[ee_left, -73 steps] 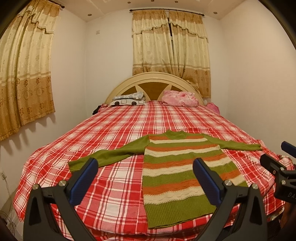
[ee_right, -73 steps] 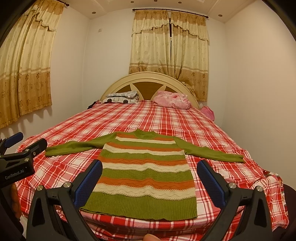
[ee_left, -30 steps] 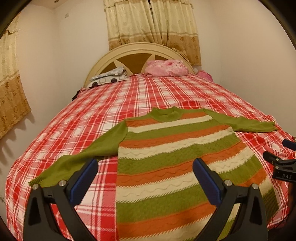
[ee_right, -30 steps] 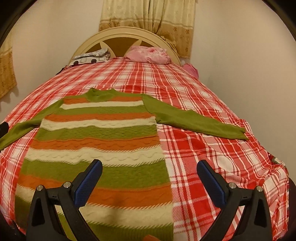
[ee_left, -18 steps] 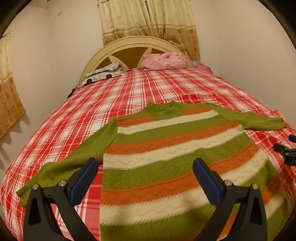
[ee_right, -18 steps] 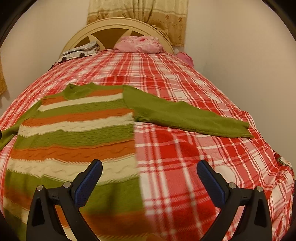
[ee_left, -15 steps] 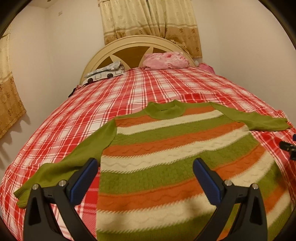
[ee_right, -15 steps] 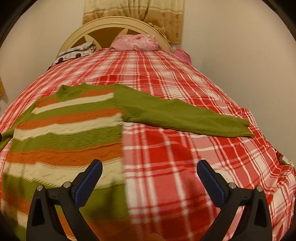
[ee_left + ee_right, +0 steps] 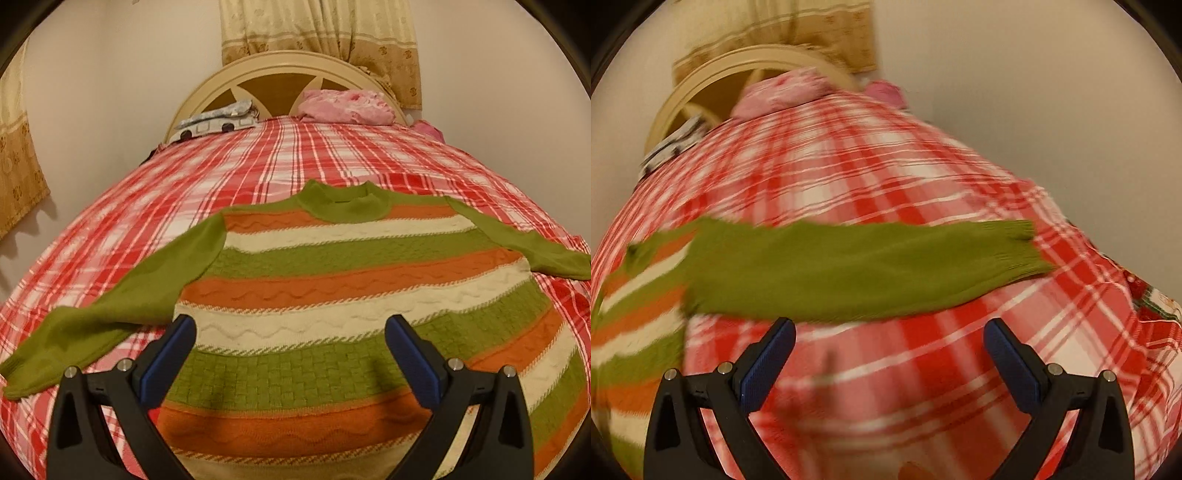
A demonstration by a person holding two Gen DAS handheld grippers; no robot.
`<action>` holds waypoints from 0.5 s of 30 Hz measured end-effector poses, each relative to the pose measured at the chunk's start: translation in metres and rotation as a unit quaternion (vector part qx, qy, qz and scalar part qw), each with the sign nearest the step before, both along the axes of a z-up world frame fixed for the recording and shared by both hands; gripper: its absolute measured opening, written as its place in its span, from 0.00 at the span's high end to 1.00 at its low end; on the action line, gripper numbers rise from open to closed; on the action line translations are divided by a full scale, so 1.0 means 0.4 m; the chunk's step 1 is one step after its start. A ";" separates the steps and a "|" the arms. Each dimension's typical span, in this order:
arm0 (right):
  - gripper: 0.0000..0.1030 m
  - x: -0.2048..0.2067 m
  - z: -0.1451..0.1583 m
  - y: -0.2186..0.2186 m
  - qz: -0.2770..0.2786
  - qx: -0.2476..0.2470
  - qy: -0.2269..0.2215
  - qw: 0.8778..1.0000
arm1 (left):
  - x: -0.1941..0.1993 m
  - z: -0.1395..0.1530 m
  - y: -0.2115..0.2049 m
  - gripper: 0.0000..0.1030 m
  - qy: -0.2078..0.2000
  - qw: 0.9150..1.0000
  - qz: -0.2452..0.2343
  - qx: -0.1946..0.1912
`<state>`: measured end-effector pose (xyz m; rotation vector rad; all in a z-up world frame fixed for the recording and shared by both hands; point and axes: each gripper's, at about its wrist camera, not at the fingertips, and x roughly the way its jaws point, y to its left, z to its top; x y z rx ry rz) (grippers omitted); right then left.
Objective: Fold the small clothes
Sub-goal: 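Move the right tool toward the cuff of the sleeve nearest it, then grasp the green sleeve cuff with the right gripper and lift it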
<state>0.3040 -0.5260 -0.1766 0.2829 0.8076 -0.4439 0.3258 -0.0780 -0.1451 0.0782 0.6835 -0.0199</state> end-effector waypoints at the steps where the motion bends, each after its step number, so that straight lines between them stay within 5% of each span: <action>1: 0.01 0.000 -0.003 -0.034 -0.014 0.003 0.000 1.000 | 0.003 -0.005 0.002 0.00 0.003 1.000 0.000 -0.004; 8: 0.20 0.000 -0.046 -0.252 -0.102 0.030 0.012 0.994 | 0.011 -0.026 0.000 0.00 0.011 1.000 0.007 0.002; 15: 0.31 0.009 -0.071 -0.327 -0.126 0.055 0.012 0.990 | 0.018 -0.033 0.003 0.00 0.018 1.000 0.007 -0.002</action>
